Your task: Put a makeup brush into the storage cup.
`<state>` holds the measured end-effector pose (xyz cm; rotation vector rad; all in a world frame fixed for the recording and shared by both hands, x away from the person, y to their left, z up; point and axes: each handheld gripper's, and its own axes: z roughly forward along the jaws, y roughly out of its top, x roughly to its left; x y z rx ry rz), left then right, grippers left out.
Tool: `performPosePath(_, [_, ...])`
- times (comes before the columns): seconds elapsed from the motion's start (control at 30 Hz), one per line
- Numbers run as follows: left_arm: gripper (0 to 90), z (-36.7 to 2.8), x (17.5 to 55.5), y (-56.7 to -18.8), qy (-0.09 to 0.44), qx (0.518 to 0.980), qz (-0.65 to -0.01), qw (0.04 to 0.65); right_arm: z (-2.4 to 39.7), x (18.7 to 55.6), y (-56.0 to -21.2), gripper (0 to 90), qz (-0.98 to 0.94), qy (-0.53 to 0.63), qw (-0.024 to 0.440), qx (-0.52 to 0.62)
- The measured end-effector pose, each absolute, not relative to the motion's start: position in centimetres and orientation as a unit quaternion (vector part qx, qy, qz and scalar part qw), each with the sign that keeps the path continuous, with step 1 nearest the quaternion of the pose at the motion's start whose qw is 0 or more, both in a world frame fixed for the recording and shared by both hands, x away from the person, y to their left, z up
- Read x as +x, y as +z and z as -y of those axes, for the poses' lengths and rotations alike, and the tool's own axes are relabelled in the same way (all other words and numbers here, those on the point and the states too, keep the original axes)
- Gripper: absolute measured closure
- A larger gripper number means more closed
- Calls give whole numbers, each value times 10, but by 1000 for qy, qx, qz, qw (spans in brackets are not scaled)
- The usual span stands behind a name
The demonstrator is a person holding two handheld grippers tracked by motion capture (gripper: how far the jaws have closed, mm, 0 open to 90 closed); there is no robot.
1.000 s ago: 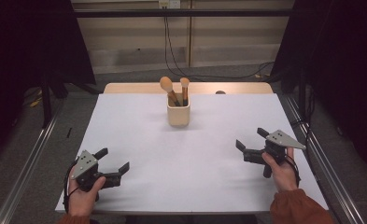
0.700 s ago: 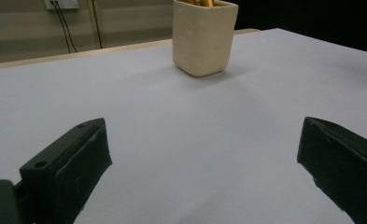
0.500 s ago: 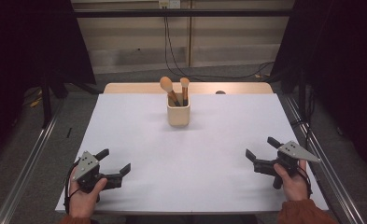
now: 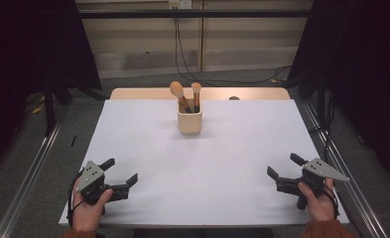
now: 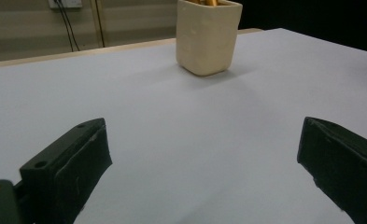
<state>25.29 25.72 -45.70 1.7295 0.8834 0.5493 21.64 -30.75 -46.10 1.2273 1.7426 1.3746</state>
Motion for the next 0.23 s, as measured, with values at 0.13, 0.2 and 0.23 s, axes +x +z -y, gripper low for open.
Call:
performPosePath(0.13, [23, -257, 253, -457, 229, 724, -371, 533, 310, 219, -461, 11, -654, 519, 296, 464])
performPosePath(0.2, [23, -257, 253, -457, 229, 725, -373, 532, 309, 219, -462, 11, -655, 519, 295, 464])
performPosePath(0.23, [23, -257, 254, -457, 229, 726, -372, 531, 308, 219, -461, 11, -655, 520, 295, 462])
